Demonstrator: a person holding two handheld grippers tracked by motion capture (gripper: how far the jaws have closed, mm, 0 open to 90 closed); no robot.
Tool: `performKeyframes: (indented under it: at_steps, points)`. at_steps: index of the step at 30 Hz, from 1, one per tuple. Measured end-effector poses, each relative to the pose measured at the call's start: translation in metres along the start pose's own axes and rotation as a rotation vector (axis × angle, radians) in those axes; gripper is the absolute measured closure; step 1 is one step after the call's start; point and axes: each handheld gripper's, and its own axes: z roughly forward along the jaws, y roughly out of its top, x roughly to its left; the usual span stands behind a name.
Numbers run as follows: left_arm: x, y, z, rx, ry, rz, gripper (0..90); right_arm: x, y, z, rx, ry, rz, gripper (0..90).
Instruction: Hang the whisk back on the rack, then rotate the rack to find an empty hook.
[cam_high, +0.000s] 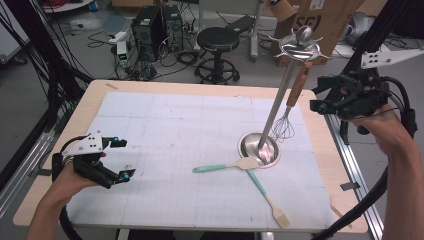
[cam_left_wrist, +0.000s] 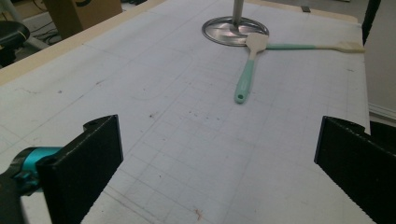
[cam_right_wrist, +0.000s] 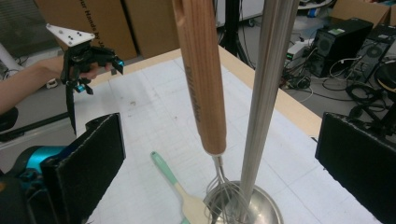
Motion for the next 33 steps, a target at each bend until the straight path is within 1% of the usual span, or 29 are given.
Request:
performKeyframes:
  at_steps: [4, 5, 7, 8, 9, 10, 12, 14, 15, 16, 18, 19, 22, 23, 24, 25, 26, 28, 30, 32, 33]
  points:
    - [0.0, 0.0, 0.0, -0.004, 0.0, -0.001, 1.7, 0.002, 0.001, -0.004, 0.005, 0.006, -0.005, 0.3]
    - [0.0, 0.0, 0.0, -0.002, 0.001, -0.001, 1.7, 0.003, 0.001, -0.005, 0.002, 0.008, -0.016, 0.3]
    - [0.0, 0.0, -0.001, 0.001, 0.001, 0.005, 1.7, 0.005, 0.002, -0.007, 0.006, 0.01, -0.023, 0.4]
    - [0.0, 0.0, 0.0, -0.002, 0.001, 0.001, 1.7, 0.006, 0.003, -0.008, 0.007, 0.008, -0.032, 0.7]
    - [0.0, 0.0, 0.0, -0.001, -0.001, 0.0, 1.7, 0.007, 0.005, -0.01, 0.008, 0.009, -0.043, 2.0]
    - [0.0, 0.0, 0.0, 0.001, 0.0, 0.0, 1.7, 0.008, 0.006, -0.012, 0.011, 0.011, -0.043, 4.4]
    - [0.0, 0.0, 0.001, 0.007, 0.0, 0.005, 1.7, 0.009, 0.009, -0.014, 0.012, 0.011, -0.046, 4.5]
    - [-0.001, 0.0, 0.0, 0.003, -0.002, 0.006, 1.7, 0.01, 0.011, -0.017, 0.012, 0.012, -0.05, 6.7]
    - [-0.001, 0.0, 0.0, 0.001, -0.001, 0.006, 1.7, 0.01, 0.012, -0.018, 0.007, 0.012, -0.054, 9.8]
    - [-0.001, 0.0, 0.0, 0.001, -0.002, 0.005, 1.7, 0.011, 0.013, -0.019, 0.01, 0.019, -0.053, 15.4]
    - [0.0, 0.0, 0.0, 0.002, -0.001, 0.004, 1.7, 0.012, 0.015, -0.021, 0.013, 0.019, -0.049, 17.8]
    - [0.0, 0.0, 0.001, 0.003, -0.001, 0.004, 1.7, 0.012, 0.016, -0.022, 0.013, 0.028, -0.049, 22.3]
    - [0.0, 0.0, 0.001, 0.005, -0.002, 0.005, 1.7, 0.014, 0.02, -0.025, 0.017, 0.036, -0.043, 36.0]
    - [0.0, 0.0, 0.001, 0.007, -0.003, 0.005, 1.7, 0.014, 0.021, -0.026, 0.02, 0.036, -0.052, 40.8]
    - [0.0, 0.0, 0.001, 0.007, -0.004, 0.006, 1.7, 0.015, 0.023, -0.026, 0.024, 0.038, -0.051, 44.1]
    - [0.0, 0.0, 0.001, 0.007, -0.004, 0.004, 1.7, 0.015, 0.024, -0.026, 0.021, 0.037, -0.054, 47.9]
    - [-0.001, 0.0, 0.001, 0.005, -0.004, 0.002, 1.7, 0.016, 0.025, -0.027, 0.024, 0.035, -0.048, 53.9]
    - [0.0, 0.0, 0.001, 0.002, -0.003, 0.002, 1.7, 0.016, 0.028, -0.028, 0.022, 0.022, -0.066, 65.5]
    - [0.0, 0.0, 0.001, 0.003, -0.004, 0.002, 1.7, 0.017, 0.031, -0.03, 0.016, 0.015, -0.072, 75.1]
    - [0.0, 0.0, 0.001, 0.004, -0.005, 0.002, 1.7, 0.018, 0.034, -0.029, 0.006, 0.01, -0.077, 80.8]
    - [0.0, 0.0, 0.001, 0.004, -0.005, 0.002, 1.7, 0.019, 0.035, -0.029, 0.006, 0.009, -0.074, 82.2]
